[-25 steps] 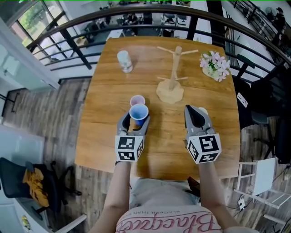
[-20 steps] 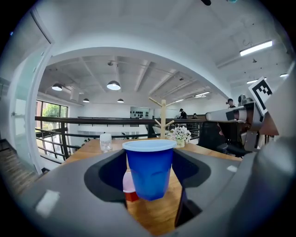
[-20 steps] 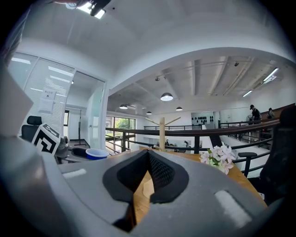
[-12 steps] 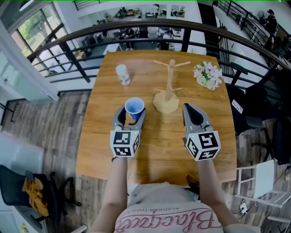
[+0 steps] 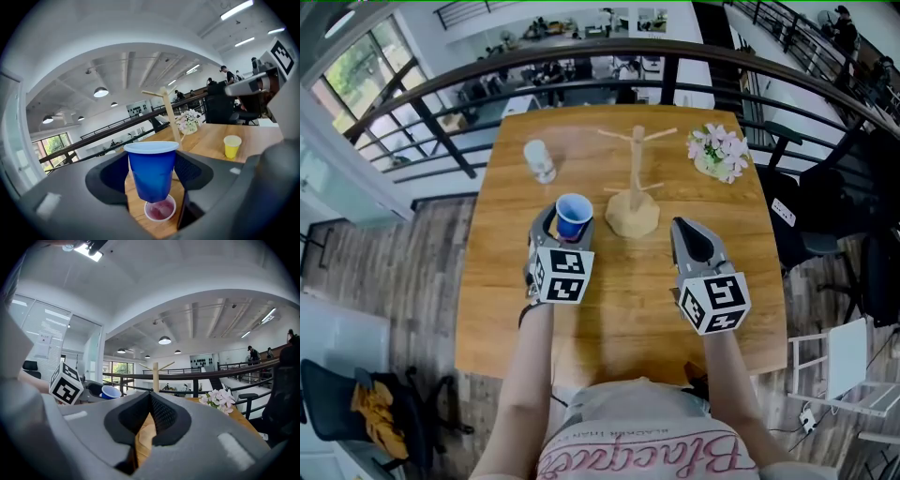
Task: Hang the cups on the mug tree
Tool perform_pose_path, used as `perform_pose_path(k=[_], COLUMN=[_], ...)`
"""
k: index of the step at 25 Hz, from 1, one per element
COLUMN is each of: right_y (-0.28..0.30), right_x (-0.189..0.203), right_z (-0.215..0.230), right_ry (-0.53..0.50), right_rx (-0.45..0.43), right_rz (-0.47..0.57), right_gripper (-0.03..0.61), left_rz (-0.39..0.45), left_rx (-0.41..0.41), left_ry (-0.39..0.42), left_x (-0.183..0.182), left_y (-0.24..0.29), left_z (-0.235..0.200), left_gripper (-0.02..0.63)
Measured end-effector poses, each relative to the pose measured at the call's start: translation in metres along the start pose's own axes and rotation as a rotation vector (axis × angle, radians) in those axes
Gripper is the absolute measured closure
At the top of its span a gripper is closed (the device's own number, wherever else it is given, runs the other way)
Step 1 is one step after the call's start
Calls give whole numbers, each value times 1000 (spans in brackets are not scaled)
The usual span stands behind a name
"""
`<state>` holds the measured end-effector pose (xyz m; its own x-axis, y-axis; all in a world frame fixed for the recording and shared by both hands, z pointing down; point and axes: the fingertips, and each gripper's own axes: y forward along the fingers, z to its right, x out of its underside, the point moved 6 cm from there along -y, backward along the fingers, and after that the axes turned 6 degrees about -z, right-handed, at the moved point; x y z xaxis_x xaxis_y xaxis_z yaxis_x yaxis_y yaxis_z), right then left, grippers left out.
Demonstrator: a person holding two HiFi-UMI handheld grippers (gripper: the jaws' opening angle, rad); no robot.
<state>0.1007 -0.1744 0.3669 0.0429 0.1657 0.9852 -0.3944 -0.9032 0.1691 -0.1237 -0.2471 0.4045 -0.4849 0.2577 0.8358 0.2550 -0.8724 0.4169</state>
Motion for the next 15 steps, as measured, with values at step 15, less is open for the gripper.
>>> perform_pose_path(k=[15], right_y=[16], right_x=[13], right_z=[14], right_ry=[58], right_rx=[-6], right_rz=[-41], right_gripper=[575], left_rz=[-206], left_rx=[-51], left_ry=[682], left_x=[-2], left_y=[85], left_z=[16], left_gripper=[296])
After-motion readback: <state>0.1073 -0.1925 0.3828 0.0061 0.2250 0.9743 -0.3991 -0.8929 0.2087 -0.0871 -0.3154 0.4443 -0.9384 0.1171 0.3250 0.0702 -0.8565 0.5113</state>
